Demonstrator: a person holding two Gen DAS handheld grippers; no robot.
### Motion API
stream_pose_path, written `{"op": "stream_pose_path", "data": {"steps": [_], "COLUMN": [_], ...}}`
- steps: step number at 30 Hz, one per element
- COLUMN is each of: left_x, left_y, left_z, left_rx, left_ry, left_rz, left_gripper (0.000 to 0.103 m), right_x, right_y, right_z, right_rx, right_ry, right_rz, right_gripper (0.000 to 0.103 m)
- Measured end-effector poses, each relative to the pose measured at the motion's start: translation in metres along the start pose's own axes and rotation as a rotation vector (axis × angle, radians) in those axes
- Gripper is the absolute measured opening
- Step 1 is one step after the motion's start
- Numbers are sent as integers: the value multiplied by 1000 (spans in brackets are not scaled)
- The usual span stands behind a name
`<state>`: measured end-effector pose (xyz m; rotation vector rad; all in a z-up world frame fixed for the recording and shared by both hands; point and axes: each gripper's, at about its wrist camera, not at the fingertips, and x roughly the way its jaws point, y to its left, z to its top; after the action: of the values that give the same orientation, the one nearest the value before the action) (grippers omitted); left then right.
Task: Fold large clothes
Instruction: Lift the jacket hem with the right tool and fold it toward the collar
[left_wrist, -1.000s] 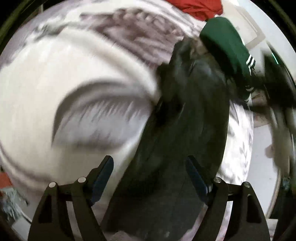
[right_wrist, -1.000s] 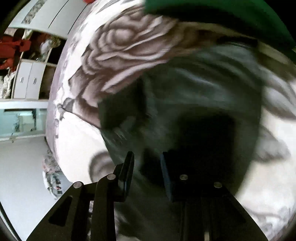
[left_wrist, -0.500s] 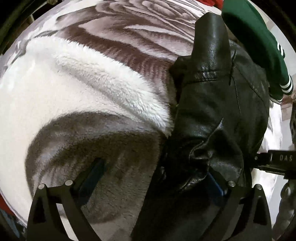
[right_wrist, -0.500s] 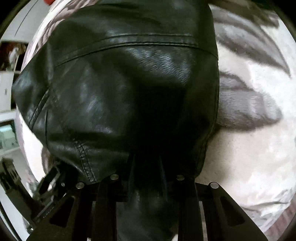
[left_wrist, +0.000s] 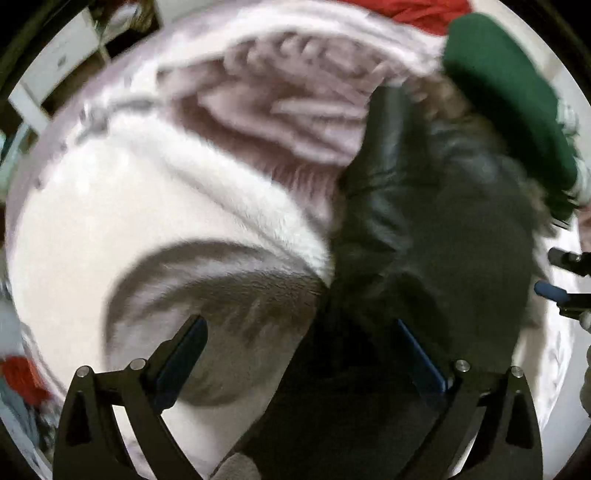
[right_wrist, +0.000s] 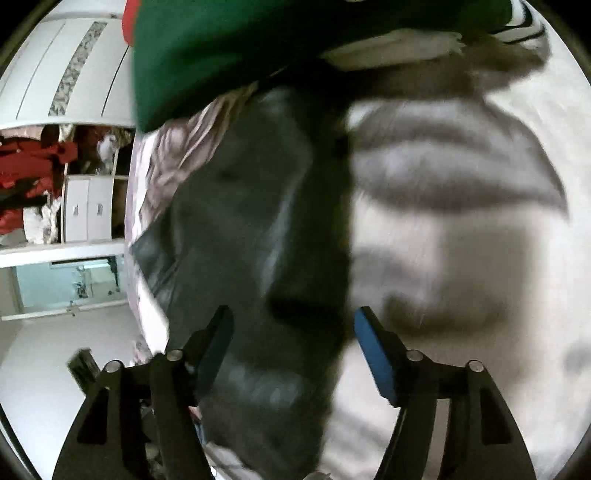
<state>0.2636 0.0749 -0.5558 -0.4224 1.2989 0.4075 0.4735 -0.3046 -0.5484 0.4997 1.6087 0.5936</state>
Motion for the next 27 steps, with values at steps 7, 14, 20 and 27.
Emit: {"op": "stream_pose_path", "data": {"steps": [7,14,20,27], "left_x": [25,30,37,39], "left_y": [14,19,25,39], "left_z": [3,8,8,8], "left_rx": [-50,-68,-84,-89], "left_ry": [37,60,71,76], "left_rz": [-69,-83,-106,-134], "left_gripper": [103,103,103,103], "right_x": [66,76,26,-69], "right_y": [-13,4,29,54], "right_z": [70,73,40,-18], "right_rx": [-46,-75,-149,-391], "right_ry": [44,7,-101,-109], "right_rz": [207,295,341,285], "right_gripper": [88,33,23,23]}}
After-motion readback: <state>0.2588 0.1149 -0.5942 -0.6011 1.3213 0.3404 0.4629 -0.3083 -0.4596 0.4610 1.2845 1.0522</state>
